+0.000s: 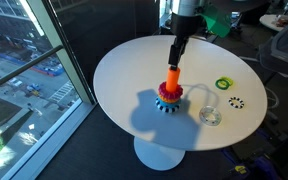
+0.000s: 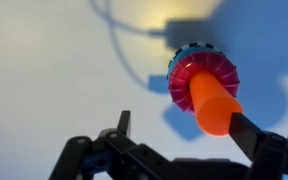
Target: Place the red ring on the stack
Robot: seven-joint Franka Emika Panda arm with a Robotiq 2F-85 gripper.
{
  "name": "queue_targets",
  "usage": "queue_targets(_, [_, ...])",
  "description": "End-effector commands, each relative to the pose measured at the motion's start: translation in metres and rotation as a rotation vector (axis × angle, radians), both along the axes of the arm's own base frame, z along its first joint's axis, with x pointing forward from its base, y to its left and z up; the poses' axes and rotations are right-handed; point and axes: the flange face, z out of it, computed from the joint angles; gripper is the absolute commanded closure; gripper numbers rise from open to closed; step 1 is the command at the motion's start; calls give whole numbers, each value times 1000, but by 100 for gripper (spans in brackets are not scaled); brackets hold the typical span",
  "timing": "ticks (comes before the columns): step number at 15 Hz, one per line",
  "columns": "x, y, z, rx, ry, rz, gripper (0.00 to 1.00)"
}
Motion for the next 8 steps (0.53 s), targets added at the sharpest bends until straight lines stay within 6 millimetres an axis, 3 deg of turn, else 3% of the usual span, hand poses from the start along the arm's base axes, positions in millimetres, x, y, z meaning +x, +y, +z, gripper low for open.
queue_targets(1, [-4,-8,28,7,5,-56,0])
queue_targets(8, [-21,-41,69,15,34,-226,0])
